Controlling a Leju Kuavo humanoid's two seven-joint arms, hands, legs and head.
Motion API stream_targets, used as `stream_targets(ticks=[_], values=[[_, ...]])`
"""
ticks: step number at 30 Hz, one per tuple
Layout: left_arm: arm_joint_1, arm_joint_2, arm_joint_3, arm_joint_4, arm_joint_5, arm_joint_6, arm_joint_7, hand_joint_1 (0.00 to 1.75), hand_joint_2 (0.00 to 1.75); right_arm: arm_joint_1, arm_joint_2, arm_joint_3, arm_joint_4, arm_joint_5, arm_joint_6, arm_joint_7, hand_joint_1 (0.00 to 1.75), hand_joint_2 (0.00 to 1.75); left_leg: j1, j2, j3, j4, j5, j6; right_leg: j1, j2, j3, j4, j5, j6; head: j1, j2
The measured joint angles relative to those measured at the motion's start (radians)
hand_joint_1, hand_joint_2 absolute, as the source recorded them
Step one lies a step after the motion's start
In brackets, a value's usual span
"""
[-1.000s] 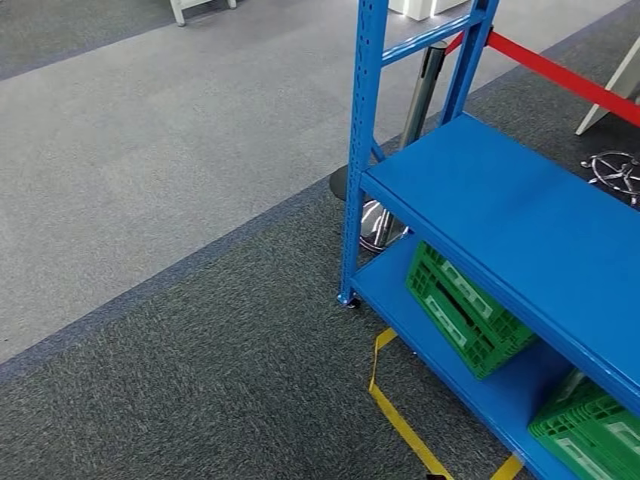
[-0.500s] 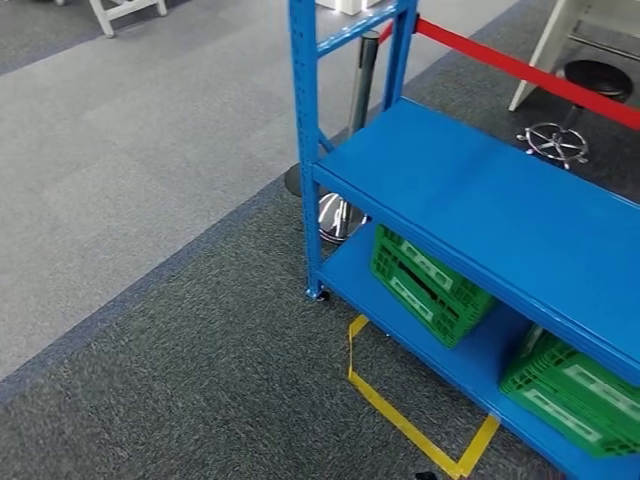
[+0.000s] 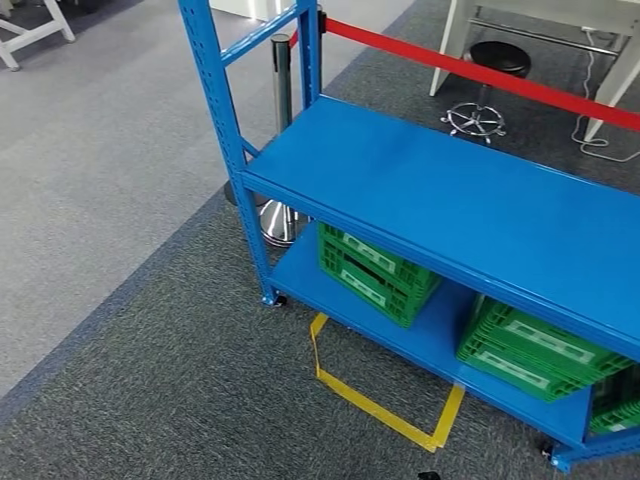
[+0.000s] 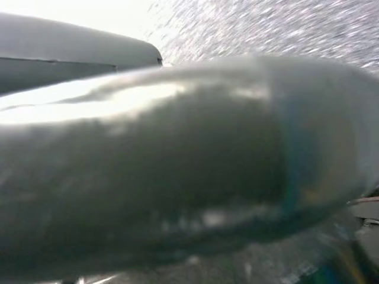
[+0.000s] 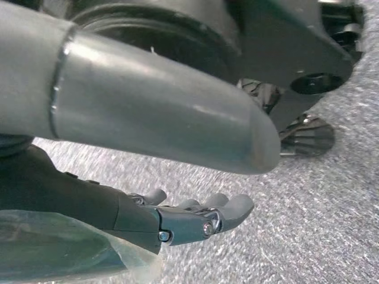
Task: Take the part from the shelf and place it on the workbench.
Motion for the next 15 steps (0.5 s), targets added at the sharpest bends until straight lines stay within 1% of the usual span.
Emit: stream_targets(ticks=[1,2,3,4,5,6,7,8,9,10,11,12,13,14,15], values=[[0.0,0.0,0.001,0.0,0.013,0.001,-0.005,0.0,0.0,0.0,0.001,0.0,0.0,0.001,0.0,-0.001,0.0,0.0,-0.001,-0.004,0.004,-0.013,-0.002,0.002,-0.001,0.01,-0.005,0.001,0.002,0.006,0.0,0.0],[-0.001,-0.001,0.005,0.0,0.035,0.004,-0.014,0.0,0.0,0.001,0.001,0.0,0.0,0.003,-0.001,-0.002,0.0,0.0,0.0,0.006,0.004,-0.019,-0.002,0.004,-0.003,0.02,-0.013,0.0,0.005,0.013,0.0,0.0],[-0.002,-0.003,0.014,0.0,0.059,0.009,-0.024,0.0,0.0,0.004,0.002,0.0,0.0,0.005,-0.003,-0.002,0.0,0.0,0.0,0.017,0.005,-0.023,0.002,0.009,-0.004,0.018,-0.02,0.004,0.004,0.019,0.0,0.0],[-0.002,-0.006,0.025,0.0,0.075,0.017,-0.035,0.0,0.0,0.006,0.002,0.0,0.0,0.012,-0.008,-0.002,0.0,0.0,0.001,0.028,0.006,-0.029,0.006,0.014,-0.003,0.001,-0.031,0.019,-0.008,0.023,0.004,0.0],[-0.003,-0.008,0.033,-0.001,0.077,0.027,-0.044,0.0,0.0,0.008,0.002,0.001,0.0,0.019,-0.014,-0.002,0.0,0.0,0.003,0.041,0.005,-0.035,0.011,0.02,-0.001,-0.025,-0.049,0.052,-0.03,0.026,0.009,0.0],[-0.003,-0.01,0.036,-0.001,0.062,0.039,-0.05,0.0,0.0,0.007,0.002,0.001,0.0,0.027,-0.02,-0.002,0.0,0.0,0.002,0.055,0.004,-0.038,0.013,0.024,0.0,-0.056,-0.071,0.103,-0.062,0.028,0.013,0.0],[-0.001,-0.011,0.031,-0.001,0.036,0.053,-0.053,0.0,0.0,0.006,0.002,0.002,0.0,0.034,-0.025,-0.003,0.0,0.0,0.001,0.07,0.002,-0.039,0.014,0.027,0.0,-0.079,-0.1,0.167,-0.097,0.031,0.017,0.0],[0.0,-0.012,0.02,0.0,0.002,0.069,-0.052,0.0,0.0,0.004,0.002,0.004,0.0,0.037,-0.029,-0.003,0.0,0.0,0.0,0.087,0.001,-0.038,0.014,0.028,-0.003,-0.091,-0.125,0.225,-0.123,0.035,0.018,0.0],[0.001,-0.012,0.006,0.0,-0.03,0.085,-0.051,0.0,0.0,0.003,0.002,0.005,0.0,0.037,-0.031,-0.004,0.0,0.0,0.0,0.104,0.0,-0.038,0.014,0.028,-0.005,-0.097,-0.137,0.26,-0.134,0.038,0.017,0.0],[0.002,-0.014,-0.009,0.0,-0.053,0.101,-0.05,0.0,0.0,0.004,0.002,0.005,0.0,0.035,-0.032,-0.004,0.0,0.0,0.0,0.119,-0.001,-0.038,0.013,0.027,-0.008,-0.103,-0.132,0.262,-0.126,0.042,0.017,0.0],[0.001,-0.016,-0.021,0.0,-0.07,0.117,-0.049,0.0,0.0,0.006,0.002,0.005,0.0,0.033,-0.033,-0.004,0.0,0.0,0.0,0.132,-0.001,-0.036,0.012,0.026,-0.011,-0.11,-0.108,0.226,-0.103,0.045,0.017,0.0],[-0.001,-0.019,-0.031,0.0,-0.082,0.128,-0.049,0.0,0.0,0.007,0.002,0.005,0.0,0.029,-0.034,-0.003,0.0,0.0,0.001,0.144,0.0,-0.034,0.01,0.022,-0.013,-0.128,-0.066,0.158,-0.073,0.048,0.018,0.0],[-0.002,-0.022,-0.041,0.0,-0.094,0.137,-0.05,0.0,0.0,0.006,0.002,0.005,0.0,0.026,-0.035,-0.003,0.0,0.0,-0.001,0.154,0.0,-0.029,0.006,0.017,-0.011,-0.151,-0.026,0.09,-0.053,0.049,0.019,0.0],[-0.002,-0.024,-0.052,0.0,-0.107,0.144,-0.051,0.0,0.0,0.003,0.002,0.005,0.0,0.023,-0.036,-0.004,0.0,0.0,-0.003,0.164,0.0,-0.025,0.003,0.01,-0.01,-0.169,0.005,0.038,-0.04,0.044,0.019,0.0],[-0.002,-0.024,-0.064,0.0,-0.118,0.148,-0.052,0.0,0.0,0.001,0.002,0.004,0.0,0.021,-0.038,-0.008,0.0,0.0,-0.006,0.174,0.0,-0.021,0.0,0.004,-0.008,-0.18,0.023,0.006,-0.035,0.038,0.019,0.0]])
